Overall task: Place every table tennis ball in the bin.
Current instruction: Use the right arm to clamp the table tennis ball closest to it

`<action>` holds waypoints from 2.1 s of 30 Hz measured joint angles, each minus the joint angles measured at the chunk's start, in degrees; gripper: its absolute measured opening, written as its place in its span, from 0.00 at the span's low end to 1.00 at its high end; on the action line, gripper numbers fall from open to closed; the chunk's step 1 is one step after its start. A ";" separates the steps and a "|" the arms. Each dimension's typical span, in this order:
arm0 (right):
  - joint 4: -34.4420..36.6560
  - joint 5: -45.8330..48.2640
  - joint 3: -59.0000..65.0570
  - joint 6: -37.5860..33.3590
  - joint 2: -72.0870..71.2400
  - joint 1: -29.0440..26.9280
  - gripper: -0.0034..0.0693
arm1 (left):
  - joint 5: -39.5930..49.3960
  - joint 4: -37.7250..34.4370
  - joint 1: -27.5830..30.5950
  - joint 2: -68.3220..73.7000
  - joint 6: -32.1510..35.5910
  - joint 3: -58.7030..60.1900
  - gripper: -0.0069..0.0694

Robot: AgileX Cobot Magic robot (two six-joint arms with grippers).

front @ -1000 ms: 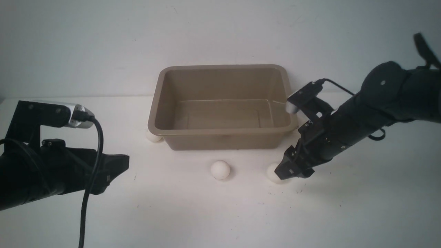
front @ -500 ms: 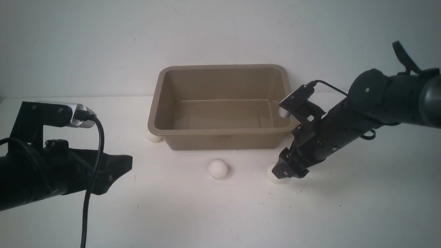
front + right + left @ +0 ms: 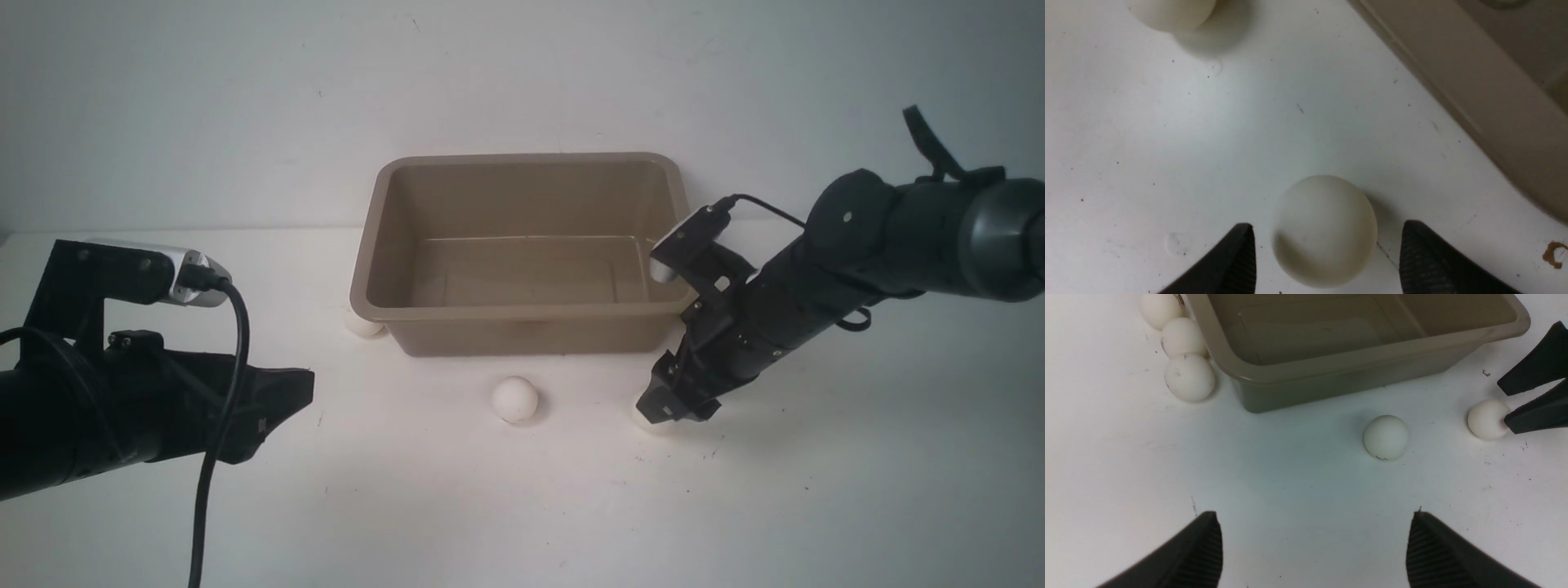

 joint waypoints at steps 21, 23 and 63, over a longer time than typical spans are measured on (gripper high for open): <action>0.18 0.83 -0.76 0.00 0.93 0.36 0.64 | 0.00 -0.05 0.00 0.01 0.42 0.00 0.80; 0.18 0.83 -0.76 -0.03 0.93 0.40 0.64 | 0.00 -0.05 0.00 0.01 0.42 0.00 0.80; 0.94 7.31 -4.52 -0.52 -15.04 0.40 0.54 | -0.87 -0.45 0.00 0.01 0.72 0.00 0.80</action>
